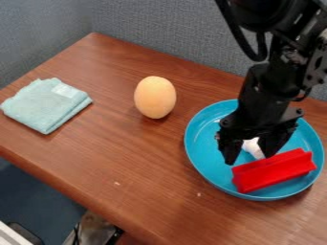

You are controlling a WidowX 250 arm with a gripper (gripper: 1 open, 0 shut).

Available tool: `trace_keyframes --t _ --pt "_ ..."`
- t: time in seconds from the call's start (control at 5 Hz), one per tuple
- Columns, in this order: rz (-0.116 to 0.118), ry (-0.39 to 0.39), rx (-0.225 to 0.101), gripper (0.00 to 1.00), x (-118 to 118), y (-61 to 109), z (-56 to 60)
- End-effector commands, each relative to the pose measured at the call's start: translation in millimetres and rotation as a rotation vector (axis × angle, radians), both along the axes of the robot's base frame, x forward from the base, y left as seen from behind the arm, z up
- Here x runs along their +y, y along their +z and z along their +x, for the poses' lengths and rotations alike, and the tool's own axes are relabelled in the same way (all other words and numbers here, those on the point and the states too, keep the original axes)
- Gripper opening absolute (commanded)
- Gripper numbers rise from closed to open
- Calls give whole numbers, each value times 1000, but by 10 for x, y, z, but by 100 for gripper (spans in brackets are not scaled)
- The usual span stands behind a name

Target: Move the toothpaste from the blue plate to the cloth on the left side of the table

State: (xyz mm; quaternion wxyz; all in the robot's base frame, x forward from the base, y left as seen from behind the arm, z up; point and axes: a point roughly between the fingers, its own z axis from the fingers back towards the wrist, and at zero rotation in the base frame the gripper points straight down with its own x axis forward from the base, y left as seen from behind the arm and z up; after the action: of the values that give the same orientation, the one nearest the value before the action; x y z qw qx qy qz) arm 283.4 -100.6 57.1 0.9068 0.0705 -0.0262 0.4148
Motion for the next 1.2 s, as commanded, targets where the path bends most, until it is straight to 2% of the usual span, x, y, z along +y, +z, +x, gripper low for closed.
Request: trace_keyframes --t 0.0,0.2,0.8,1.0 --pt "-21 0 -51 100 -40 153 85" --pt "-17 10 -46 100 -29 124 95" --pt "-12 15 -26 100 -49 -153 162" --pt "-12 16 -21 0 -50 -214 179"
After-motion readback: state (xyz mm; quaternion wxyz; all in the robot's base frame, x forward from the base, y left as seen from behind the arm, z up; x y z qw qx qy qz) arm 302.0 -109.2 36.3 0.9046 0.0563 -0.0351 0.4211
